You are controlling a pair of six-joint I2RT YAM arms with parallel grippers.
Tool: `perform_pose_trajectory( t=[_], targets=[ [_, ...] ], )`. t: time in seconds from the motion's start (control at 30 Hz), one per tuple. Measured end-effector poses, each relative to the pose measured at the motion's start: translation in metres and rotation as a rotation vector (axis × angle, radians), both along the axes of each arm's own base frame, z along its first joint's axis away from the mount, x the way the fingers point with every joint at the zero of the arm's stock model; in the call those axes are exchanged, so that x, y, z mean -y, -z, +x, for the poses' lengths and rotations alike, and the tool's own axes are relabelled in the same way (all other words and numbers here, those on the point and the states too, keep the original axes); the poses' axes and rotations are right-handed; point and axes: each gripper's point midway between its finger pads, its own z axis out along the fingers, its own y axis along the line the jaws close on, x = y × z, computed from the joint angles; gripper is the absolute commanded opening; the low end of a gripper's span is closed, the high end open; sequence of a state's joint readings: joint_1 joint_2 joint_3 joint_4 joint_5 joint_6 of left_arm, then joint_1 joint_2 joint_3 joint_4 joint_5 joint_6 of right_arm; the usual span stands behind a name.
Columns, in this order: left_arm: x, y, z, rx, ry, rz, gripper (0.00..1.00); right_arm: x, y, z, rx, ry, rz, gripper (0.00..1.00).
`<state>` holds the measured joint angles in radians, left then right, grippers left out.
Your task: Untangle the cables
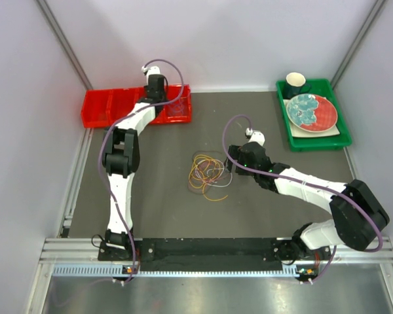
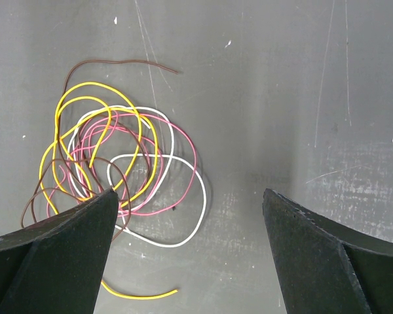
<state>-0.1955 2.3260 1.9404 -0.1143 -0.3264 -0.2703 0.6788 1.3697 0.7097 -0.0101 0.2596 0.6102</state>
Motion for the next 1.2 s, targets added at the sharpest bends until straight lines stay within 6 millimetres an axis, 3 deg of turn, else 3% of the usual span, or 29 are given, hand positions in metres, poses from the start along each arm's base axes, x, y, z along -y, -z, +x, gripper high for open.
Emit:
perform_pose_trajectory(
  t=[0.07, 0.27, 0.7, 0.83, 0.87, 0.93, 0.97, 1.07, 1.2],
  targets=[
    [-0.007, 0.002, 0.000, -0.006, -0.010, 0.002, 0.00, 0.000, 0.000, 0.000, 0.000, 0.000, 0.000, 0.90],
    [-0.034, 0.035, -0.016, -0.097, -0.051, 0.019, 0.00, 0.000, -0.001, 0.000, 0.000, 0.000, 0.000, 0.90],
    [-0.053, 0.042, -0.019, -0.118, -0.110, -0.029, 0.00, -0.001, 0.001, 0.002, -0.005, 0.000, -0.005, 0.90],
    [-0.059, 0.047, -0.025, -0.149, -0.134, -0.037, 0.19, -0.001, 0.001, 0.002, -0.005, 0.000, -0.005, 0.90],
    [-0.060, 0.047, -0.028, -0.158, -0.142, -0.039, 0.34, -0.001, 0.001, 0.002, -0.005, 0.000, -0.005, 0.90],
    [-0.063, 0.042, -0.032, -0.172, -0.159, -0.041, 0.49, -0.001, 0.001, 0.002, -0.005, 0.000, -0.005, 0.90],
    [-0.064, 0.036, -0.035, -0.171, -0.172, -0.046, 0.58, -0.001, 0.001, 0.002, -0.005, 0.000, -0.005, 0.90],
    [-0.065, 0.009, -0.041, -0.152, -0.188, -0.060, 0.67, -0.001, 0.001, 0.002, -0.005, -0.001, -0.005, 0.90],
    [-0.064, -0.048, -0.047, -0.075, -0.197, -0.103, 0.75, -0.001, 0.001, 0.002, -0.005, -0.003, -0.008, 0.90]
  ],
)
